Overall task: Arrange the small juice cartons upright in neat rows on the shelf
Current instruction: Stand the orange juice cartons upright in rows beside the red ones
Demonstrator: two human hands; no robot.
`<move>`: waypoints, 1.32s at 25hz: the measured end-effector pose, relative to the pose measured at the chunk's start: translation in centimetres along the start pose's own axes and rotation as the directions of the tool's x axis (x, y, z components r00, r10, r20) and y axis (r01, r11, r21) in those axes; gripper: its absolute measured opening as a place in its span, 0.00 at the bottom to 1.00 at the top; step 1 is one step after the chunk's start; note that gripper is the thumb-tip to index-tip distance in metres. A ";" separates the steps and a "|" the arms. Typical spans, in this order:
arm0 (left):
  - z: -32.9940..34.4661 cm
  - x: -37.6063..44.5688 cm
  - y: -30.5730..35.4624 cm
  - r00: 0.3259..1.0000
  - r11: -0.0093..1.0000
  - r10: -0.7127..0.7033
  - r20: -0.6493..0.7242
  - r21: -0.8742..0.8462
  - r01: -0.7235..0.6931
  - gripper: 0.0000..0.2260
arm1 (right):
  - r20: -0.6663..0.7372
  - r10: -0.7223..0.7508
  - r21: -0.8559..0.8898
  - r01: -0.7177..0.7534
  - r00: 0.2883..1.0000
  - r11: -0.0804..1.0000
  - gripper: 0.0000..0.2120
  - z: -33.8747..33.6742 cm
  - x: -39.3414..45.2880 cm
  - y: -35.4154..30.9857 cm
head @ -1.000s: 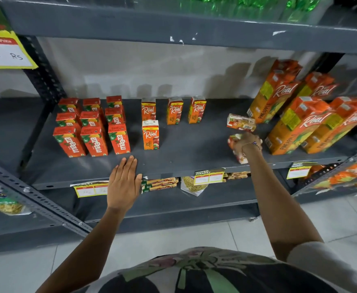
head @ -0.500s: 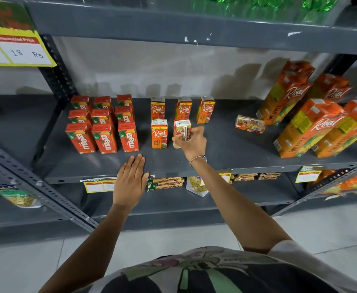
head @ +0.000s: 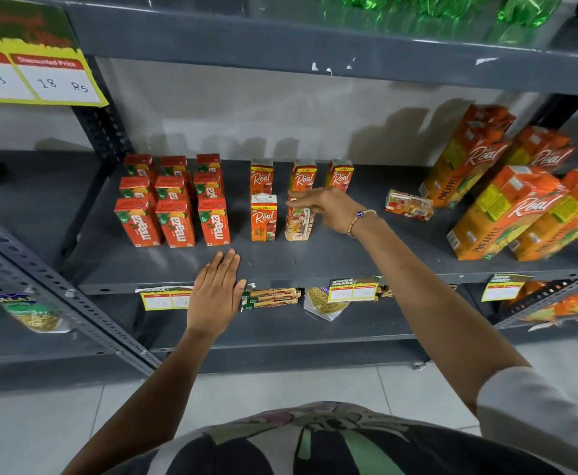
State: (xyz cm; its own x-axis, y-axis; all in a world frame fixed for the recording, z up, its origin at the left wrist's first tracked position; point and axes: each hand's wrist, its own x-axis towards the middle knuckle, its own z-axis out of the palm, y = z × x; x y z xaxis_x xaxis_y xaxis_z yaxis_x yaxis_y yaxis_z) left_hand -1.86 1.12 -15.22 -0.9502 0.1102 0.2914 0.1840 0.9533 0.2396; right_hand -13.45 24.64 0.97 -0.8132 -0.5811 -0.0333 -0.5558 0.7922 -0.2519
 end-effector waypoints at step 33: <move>3.3 1.9 6.3 0.994 0.999 -0.026 -0.104 0.018 0.028 0.26 | -0.068 0.724 0.141 -0.712 0.686 0.688 0.37 1.3 -4.5 20.0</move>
State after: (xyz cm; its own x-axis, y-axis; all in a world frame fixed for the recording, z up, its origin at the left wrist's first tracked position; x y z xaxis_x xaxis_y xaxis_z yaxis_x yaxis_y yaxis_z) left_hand -3.30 8.30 -16.22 -0.9233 0.0555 0.3799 0.1527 0.9609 0.2308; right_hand -20.64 42.86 -5.21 -0.9723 0.1875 -0.1396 0.2209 0.9325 -0.2856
